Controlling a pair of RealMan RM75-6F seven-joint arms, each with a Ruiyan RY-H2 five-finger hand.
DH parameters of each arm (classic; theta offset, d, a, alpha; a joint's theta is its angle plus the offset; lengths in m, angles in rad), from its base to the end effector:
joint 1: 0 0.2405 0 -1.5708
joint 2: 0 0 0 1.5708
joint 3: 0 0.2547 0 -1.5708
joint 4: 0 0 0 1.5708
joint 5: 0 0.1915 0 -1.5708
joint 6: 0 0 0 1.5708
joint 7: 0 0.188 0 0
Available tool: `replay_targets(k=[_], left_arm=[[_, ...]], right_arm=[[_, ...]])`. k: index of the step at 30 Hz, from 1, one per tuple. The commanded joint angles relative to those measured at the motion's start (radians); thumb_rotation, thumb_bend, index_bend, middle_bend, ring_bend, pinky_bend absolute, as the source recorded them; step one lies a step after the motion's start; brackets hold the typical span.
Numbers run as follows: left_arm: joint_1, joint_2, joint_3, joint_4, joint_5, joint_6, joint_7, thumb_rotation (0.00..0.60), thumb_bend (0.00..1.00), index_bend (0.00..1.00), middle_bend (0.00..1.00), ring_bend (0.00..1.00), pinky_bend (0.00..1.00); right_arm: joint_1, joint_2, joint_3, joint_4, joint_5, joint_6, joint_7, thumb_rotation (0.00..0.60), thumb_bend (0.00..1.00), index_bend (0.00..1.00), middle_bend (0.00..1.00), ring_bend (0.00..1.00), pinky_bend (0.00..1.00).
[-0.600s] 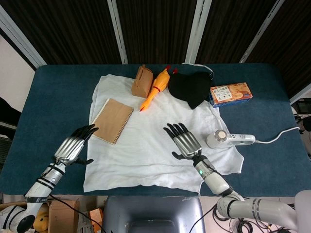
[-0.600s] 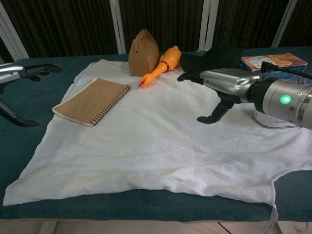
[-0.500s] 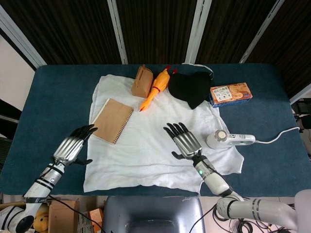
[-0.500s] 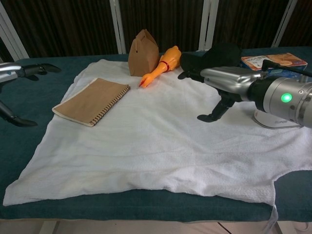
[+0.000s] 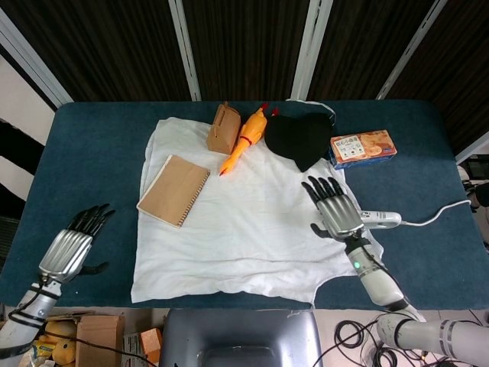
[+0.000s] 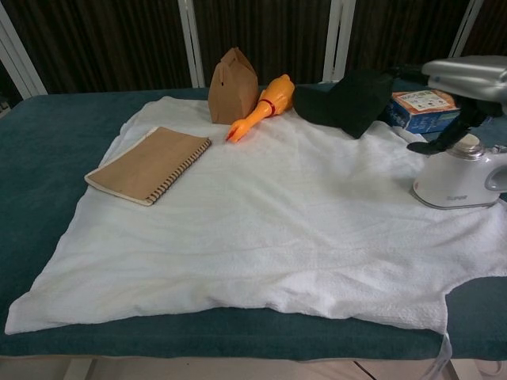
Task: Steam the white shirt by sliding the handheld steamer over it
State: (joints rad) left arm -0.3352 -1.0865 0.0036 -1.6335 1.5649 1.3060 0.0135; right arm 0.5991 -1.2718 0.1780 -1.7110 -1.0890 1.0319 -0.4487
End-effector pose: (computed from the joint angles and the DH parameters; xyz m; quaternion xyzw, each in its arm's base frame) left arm -0.2477 0.2775 0.1393 -0.7081 -0.3441 -0.3829 0.4834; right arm -0.1834 -0.3590 0.0717 0.7231 -0.3613 0.3285 0.4886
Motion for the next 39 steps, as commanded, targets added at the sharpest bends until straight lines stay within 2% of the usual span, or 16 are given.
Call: replay_targets(k=[1,4,6,13,16,18,27,33,39], left_arm=[[0.140,-0.002,0.080,0.106,0.114,0.198,-0.019,0.600,0.00,0.06,0.00,0.00,0.11],[0.194,-0.040,0.101,0.184,0.137,0.270,-0.061,0.600,0.00,0.06,0.00,0.00,0.11],[0.212,-0.059,0.111,0.222,0.139,0.280,-0.091,0.600,0.00,0.06,0.00,0.00,0.11],[0.213,-0.094,0.118,0.283,0.119,0.224,-0.139,0.600,0.00,0.06,0.00,0.00,0.11],[0.208,-0.102,0.116,0.285,0.118,0.207,-0.129,0.600,0.00,0.06,0.00,0.00,0.11],[0.206,-0.103,0.116,0.284,0.118,0.197,-0.130,0.600,0.00,0.06,0.00,0.00,0.11],[0.202,-0.106,0.108,0.283,0.098,0.163,-0.121,0.600,0.00,0.05,0.00,0.00,0.11],[0.199,-0.107,0.105,0.282,0.094,0.148,-0.119,0.600,0.00,0.05,0.00,0.00,0.11],[0.199,-0.107,0.104,0.282,0.093,0.141,-0.117,0.600,0.00,0.05,0.00,0.00,0.11]], right_arm=[[-0.094,0.145,-0.055,-0.001,-0.057,0.013,0.155,0.600,0.24,0.00,0.00,0.00,0.00],[-0.133,0.175,-0.088,0.071,-0.083,-0.004,0.252,0.600,0.24,0.00,0.00,0.00,0.00],[-0.147,0.169,-0.100,0.131,-0.091,-0.023,0.310,0.600,0.24,0.00,0.00,0.00,0.00],[-0.134,0.092,-0.116,0.335,-0.116,-0.156,0.498,0.600,0.24,0.01,0.01,0.00,0.01],[-0.113,0.067,-0.117,0.390,-0.129,-0.204,0.526,0.600,0.25,0.10,0.10,0.01,0.07],[-0.099,0.058,-0.117,0.415,-0.132,-0.233,0.531,0.600,0.27,0.18,0.15,0.05,0.13],[-0.078,0.086,-0.115,0.398,-0.139,-0.255,0.493,0.600,0.28,0.30,0.26,0.16,0.20],[-0.064,0.082,-0.105,0.391,-0.096,-0.283,0.462,0.600,0.28,0.36,0.31,0.19,0.21],[-0.046,0.069,-0.095,0.398,-0.063,-0.311,0.448,0.600,0.28,0.37,0.32,0.20,0.21]])
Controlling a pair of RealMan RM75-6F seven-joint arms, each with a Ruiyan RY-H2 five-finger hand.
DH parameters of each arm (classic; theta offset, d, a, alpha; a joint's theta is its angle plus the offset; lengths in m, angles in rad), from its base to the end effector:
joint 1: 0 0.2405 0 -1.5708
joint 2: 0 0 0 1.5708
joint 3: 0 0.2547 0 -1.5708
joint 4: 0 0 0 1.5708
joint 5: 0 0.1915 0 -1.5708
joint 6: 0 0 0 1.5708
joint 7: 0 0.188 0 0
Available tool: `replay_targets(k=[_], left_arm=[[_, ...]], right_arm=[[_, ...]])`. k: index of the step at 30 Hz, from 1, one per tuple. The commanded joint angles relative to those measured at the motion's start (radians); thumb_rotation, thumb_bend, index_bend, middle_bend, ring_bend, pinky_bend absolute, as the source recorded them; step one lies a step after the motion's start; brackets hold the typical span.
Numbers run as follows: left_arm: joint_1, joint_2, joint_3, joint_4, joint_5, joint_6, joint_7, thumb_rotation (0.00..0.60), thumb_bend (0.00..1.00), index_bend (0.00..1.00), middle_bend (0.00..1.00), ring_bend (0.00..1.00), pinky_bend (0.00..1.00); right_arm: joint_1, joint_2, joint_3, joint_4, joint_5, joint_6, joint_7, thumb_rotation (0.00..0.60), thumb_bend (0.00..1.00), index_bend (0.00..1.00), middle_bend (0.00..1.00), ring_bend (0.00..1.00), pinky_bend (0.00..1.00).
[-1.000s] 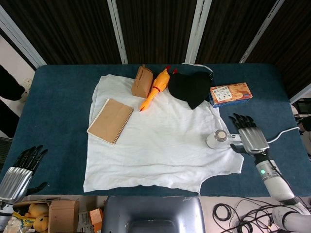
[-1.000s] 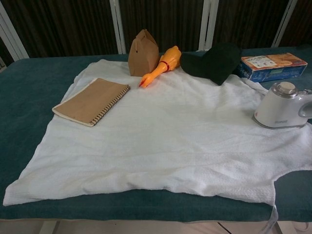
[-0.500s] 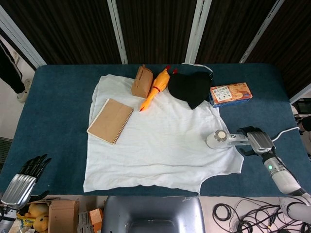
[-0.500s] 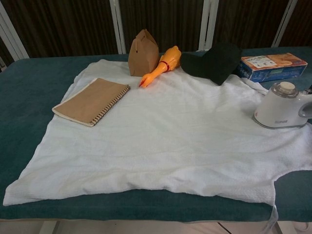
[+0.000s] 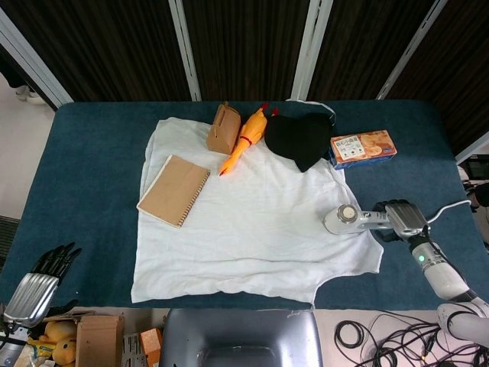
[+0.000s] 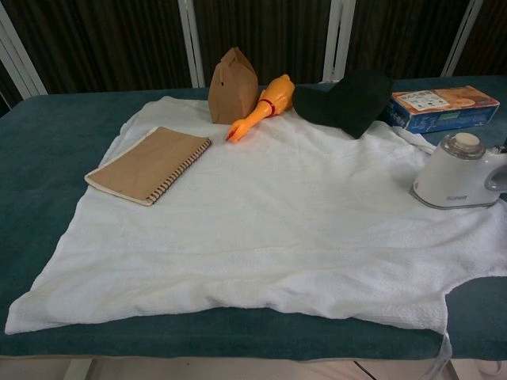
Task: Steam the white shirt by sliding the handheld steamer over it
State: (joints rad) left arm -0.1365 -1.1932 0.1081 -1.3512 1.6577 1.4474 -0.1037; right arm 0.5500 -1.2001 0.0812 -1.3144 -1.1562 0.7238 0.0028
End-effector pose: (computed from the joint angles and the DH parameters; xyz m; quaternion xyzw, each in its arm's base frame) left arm -0.3257 0.2081 0.1303 -0.6986 -0.3691 -0.3381 0.5113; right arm -0.3277 -0.3635 0.1026 0.6893 -0.4755 0.2049 0.5068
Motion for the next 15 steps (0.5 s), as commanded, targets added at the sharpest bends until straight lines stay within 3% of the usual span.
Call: replay_targets(k=[1,15], left_arm=[[0.000,0.000,0.000,0.000,0.000,-0.001,0.000,0.600,0.00,0.05,0.00,0.00,0.11],[-0.003,0.006,0.003,0.006,0.004,-0.017,-0.017,0.600,0.00,0.04,0.00,0.00,0.11]], right_arm=[[0.004,-0.003,0.002,0.001,0.006,-0.005,-0.004,0.600,0.28,0.38,0.32,0.20,0.21],[0.065,0.003,0.015,-0.048,0.128,-0.088,-0.070,0.600,0.31,0.41,0.34,0.24,0.28]])
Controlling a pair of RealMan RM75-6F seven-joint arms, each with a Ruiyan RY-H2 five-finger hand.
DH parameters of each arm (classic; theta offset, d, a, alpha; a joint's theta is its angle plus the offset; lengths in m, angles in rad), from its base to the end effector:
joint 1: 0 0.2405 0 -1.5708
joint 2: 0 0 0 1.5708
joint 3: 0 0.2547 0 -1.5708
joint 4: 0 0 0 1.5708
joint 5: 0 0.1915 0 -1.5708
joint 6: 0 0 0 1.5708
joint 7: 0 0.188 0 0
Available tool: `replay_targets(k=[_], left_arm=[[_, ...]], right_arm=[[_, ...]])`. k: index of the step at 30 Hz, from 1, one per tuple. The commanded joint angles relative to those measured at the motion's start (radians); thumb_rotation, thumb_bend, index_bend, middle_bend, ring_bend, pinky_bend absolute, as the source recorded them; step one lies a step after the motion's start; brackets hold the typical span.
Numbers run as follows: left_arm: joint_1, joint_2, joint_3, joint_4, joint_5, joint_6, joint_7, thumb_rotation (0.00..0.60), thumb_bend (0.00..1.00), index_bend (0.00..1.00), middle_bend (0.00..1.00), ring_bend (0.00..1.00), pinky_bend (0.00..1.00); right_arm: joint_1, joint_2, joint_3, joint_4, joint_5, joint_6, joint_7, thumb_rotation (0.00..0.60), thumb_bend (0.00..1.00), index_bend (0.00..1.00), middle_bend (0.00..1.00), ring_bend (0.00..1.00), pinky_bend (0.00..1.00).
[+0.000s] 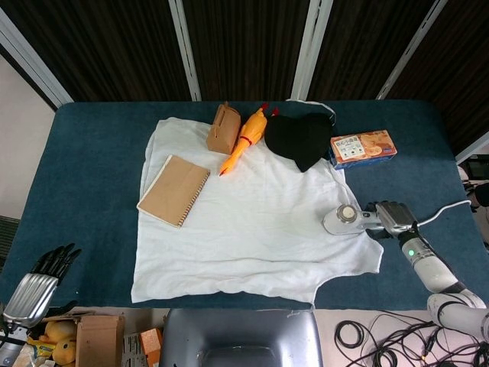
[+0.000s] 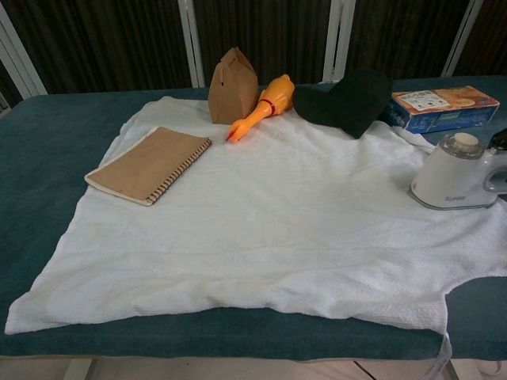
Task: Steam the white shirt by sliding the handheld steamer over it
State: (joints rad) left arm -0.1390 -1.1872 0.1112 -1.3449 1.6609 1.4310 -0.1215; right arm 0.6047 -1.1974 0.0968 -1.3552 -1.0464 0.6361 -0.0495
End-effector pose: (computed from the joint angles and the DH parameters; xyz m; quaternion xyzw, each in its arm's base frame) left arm -0.3286 0.2078 0.1299 -0.7014 -0.3755 -0.3328 0.5063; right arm -0.3143 -0.3721 0.0896 0.6875 -0.5044 0.1929 0.4855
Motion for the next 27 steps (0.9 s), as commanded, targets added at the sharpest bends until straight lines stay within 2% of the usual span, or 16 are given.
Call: replay_targets(k=[1,4,10,17,20,23,27], left_arm=[[0.000,0.000,0.001,0.000,0.002,0.000,0.001,0.600,0.00,0.04,0.00,0.00,0.11],[0.000,0.001,0.001,0.000,0.004,-0.001,0.001,0.600,0.00,0.04,0.00,0.00,0.11],[-0.001,0.001,0.001,0.003,0.005,-0.005,-0.007,0.600,0.00,0.04,0.00,0.00,0.11],[-0.003,0.002,0.003,0.007,0.008,-0.008,-0.019,0.600,0.00,0.04,0.00,0.00,0.11],[-0.002,0.004,0.004,0.008,0.008,-0.009,-0.023,0.600,0.00,0.04,0.00,0.00,0.11],[-0.001,0.007,0.005,0.007,0.007,-0.010,-0.025,0.600,0.00,0.04,0.00,0.00,0.11],[0.001,0.010,0.005,0.008,0.005,-0.010,-0.027,0.600,0.00,0.04,0.00,0.00,0.11]], right_arm=[[0.013,0.000,-0.001,-0.010,0.026,0.000,-0.024,0.600,0.31,0.41,0.35,0.24,0.28],[0.019,-0.001,-0.002,-0.021,0.044,0.015,-0.052,0.600,0.31,0.44,0.37,0.27,0.31],[0.031,0.000,-0.013,-0.040,0.089,0.044,-0.117,0.600,0.33,0.56,0.48,0.38,0.43],[0.044,-0.019,-0.034,-0.042,0.141,0.077,-0.205,0.600,0.35,0.62,0.53,0.43,0.46],[0.046,-0.039,-0.042,-0.028,0.162,0.091,-0.232,0.600,0.37,0.69,0.59,0.49,0.57],[0.043,-0.061,-0.048,-0.009,0.172,0.105,-0.246,0.600,0.43,0.75,0.66,0.55,0.71],[0.035,-0.082,-0.053,0.013,0.168,0.109,-0.238,0.600,0.48,0.81,0.71,0.60,0.76]])
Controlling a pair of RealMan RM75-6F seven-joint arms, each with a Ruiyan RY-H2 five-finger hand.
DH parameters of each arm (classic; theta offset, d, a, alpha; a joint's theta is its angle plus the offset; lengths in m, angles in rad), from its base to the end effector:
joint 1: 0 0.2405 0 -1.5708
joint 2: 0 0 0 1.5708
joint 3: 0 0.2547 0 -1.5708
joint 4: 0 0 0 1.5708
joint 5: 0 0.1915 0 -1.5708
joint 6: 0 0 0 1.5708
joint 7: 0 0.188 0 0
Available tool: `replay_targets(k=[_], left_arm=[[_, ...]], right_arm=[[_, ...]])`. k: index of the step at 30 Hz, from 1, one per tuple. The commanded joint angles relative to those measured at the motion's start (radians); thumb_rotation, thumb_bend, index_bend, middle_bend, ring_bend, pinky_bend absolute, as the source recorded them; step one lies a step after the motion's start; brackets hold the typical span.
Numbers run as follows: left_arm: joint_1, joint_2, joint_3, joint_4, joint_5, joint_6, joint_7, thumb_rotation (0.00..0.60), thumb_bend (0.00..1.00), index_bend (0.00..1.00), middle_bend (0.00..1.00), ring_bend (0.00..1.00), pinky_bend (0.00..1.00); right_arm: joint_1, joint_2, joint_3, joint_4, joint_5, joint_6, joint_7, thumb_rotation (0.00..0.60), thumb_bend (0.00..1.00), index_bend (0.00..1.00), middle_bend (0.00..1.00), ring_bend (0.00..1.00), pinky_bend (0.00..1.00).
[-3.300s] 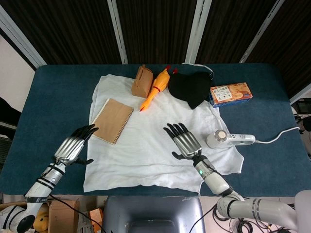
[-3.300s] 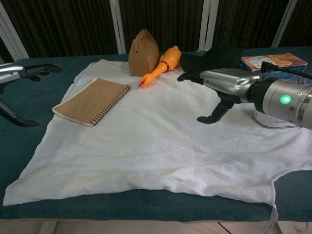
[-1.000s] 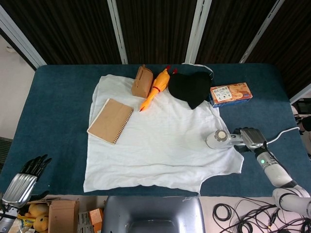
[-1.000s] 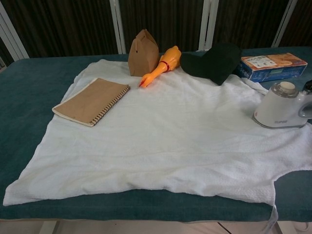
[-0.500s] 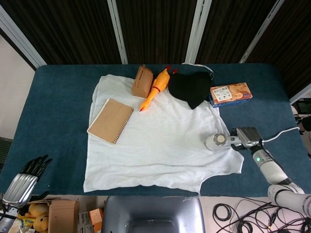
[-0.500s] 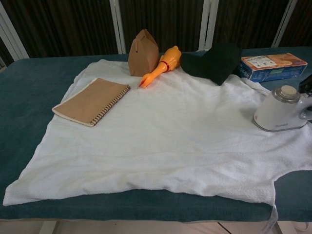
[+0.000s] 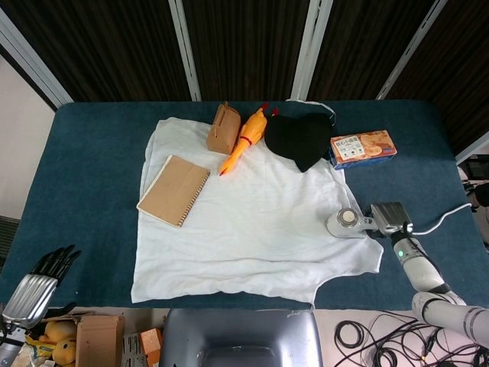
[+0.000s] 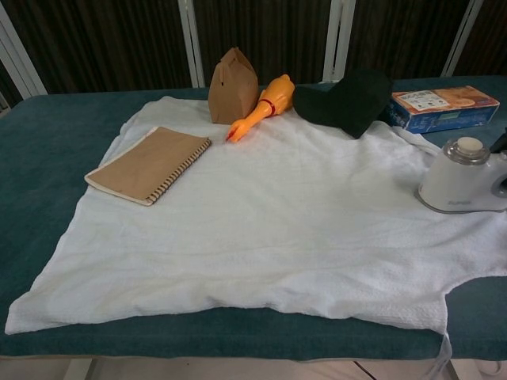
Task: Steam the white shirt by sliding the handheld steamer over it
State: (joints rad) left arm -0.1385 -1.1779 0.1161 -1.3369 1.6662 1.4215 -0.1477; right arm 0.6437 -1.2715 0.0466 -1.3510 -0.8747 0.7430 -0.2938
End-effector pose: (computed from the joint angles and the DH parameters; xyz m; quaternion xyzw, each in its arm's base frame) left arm -0.3320 0.2064 0.1314 -0.7025 -0.3828 -0.3293 0.5016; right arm -0.3141 -0.3753 0.0742 0.6978 -0.4618 0.1608 0.5234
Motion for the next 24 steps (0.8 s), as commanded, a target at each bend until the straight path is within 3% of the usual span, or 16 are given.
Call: replay_targets(k=[1,4,8,11,15,19,24], left_arm=[[0.000,0.001,0.000,0.000,-0.001,-0.001,-0.002,0.600,0.00,0.04,0.00,0.00,0.11],[0.001,0.004,0.000,-0.002,-0.001,-0.001,0.000,0.600,0.00,0.04,0.00,0.00,0.11],[0.001,0.007,-0.001,-0.007,-0.002,0.000,0.003,0.600,0.00,0.04,0.00,0.00,0.11],[0.002,0.007,0.000,-0.008,-0.002,-0.004,0.002,0.600,0.00,0.04,0.00,0.00,0.11],[0.001,0.009,0.003,-0.010,-0.004,-0.012,0.002,0.600,0.00,0.04,0.00,0.00,0.11],[0.006,0.016,0.000,-0.016,-0.009,-0.004,0.006,0.600,0.00,0.04,0.00,0.00,0.11],[0.010,0.012,-0.005,-0.006,-0.016,-0.001,-0.008,0.600,0.00,0.04,0.00,0.00,0.11]], right_arm=[[-0.007,-0.014,-0.003,0.016,-0.009,0.002,0.012,0.600,0.49,0.82,0.72,0.61,0.77],[-0.015,-0.029,0.003,0.033,-0.031,0.018,0.029,0.600,0.54,0.87,0.76,0.65,0.81],[-0.033,-0.058,0.016,0.060,-0.071,0.062,0.065,0.600,0.59,0.99,0.91,0.80,0.92],[-0.053,-0.091,0.027,0.091,-0.112,0.087,0.125,0.600,0.61,1.00,0.99,0.90,0.99],[-0.076,-0.134,0.063,0.135,-0.176,0.095,0.294,0.600,0.71,1.00,1.00,0.98,1.00],[-0.088,-0.145,0.085,0.161,-0.263,0.141,0.409,0.600,0.80,1.00,1.00,1.00,1.00],[-0.082,-0.118,0.111,0.132,-0.300,0.166,0.430,0.600,0.81,1.00,1.00,1.00,1.00]])
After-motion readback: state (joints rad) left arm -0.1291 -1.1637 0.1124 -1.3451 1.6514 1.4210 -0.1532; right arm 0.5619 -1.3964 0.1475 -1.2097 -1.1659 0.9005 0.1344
